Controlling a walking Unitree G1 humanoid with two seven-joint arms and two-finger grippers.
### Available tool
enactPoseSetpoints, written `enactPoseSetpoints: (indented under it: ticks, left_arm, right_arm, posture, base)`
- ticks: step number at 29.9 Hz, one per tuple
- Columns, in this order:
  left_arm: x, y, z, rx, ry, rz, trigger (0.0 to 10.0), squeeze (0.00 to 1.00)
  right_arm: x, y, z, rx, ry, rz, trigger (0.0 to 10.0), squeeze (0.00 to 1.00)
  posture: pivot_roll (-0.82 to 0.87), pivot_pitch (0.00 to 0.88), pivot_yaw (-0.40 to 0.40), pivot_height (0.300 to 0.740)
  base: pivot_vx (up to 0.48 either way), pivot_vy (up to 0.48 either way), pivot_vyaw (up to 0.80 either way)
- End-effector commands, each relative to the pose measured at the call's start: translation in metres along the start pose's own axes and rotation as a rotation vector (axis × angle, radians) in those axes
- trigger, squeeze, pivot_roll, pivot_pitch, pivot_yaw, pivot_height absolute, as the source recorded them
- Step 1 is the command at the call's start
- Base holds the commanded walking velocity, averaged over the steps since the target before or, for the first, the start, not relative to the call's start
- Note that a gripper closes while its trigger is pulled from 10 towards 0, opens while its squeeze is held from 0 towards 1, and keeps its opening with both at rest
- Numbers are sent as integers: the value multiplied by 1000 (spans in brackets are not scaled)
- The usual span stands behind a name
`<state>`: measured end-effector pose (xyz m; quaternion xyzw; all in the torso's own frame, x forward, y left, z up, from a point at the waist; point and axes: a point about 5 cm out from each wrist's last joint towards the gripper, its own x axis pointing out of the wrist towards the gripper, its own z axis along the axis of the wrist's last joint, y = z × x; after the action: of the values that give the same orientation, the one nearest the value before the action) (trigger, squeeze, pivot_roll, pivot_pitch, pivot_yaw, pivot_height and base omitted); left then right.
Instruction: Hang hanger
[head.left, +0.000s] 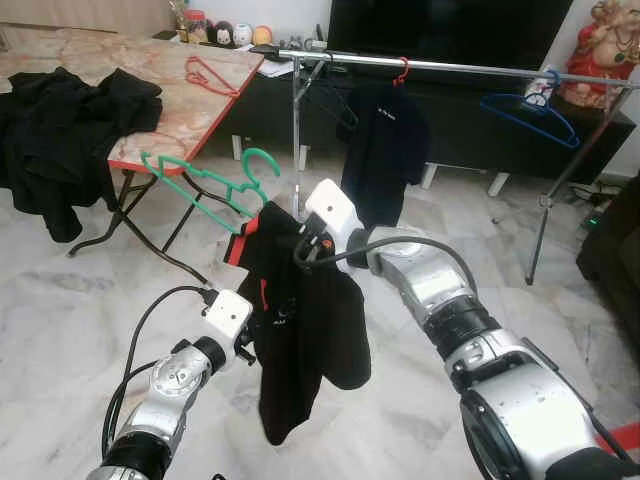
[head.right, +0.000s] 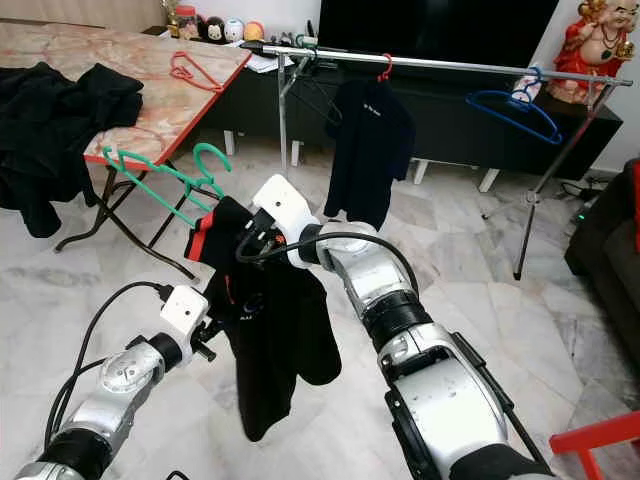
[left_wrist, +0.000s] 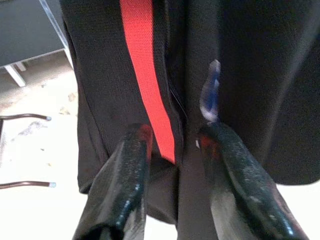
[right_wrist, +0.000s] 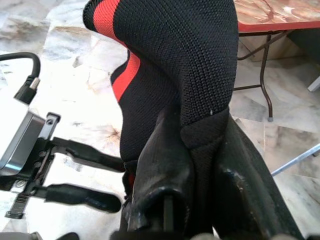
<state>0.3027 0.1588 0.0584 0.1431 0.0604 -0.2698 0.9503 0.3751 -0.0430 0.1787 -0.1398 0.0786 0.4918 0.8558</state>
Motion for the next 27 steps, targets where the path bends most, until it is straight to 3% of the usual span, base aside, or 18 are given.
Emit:
enactPoseSetpoints:
  ticks: [1, 6, 15, 27]
  left_arm:
    - [1, -4, 3, 2, -2, -41, 10000, 1000]
    - [1, -3, 5, 9, 0, -27, 10000, 1000]
    - [3, 13, 10, 12, -5, 142, 10000, 1000]
    - [3, 7, 15, -30, -36, 73, 10000, 1000]
  right_arm:
    - [-1, -6, 13, -29, -35, -21, 0, 0]
    - [-1, -6, 10, -27, -30, -26, 0, 0]
    - [0, -5, 10, -30, -34, -15, 0, 0]
    - [2, -4, 9, -29, -31, -12, 0, 0]
  posture:
    - [21, 0, -80, 740]
    - [28, 0, -81, 740]
    - [26, 0, -80, 740]
    - [33, 0, -84, 740]
  base:
    - [0, 0, 0]
    - [0, 0, 0]
    - [0, 0, 0]
    - [0, 0, 0]
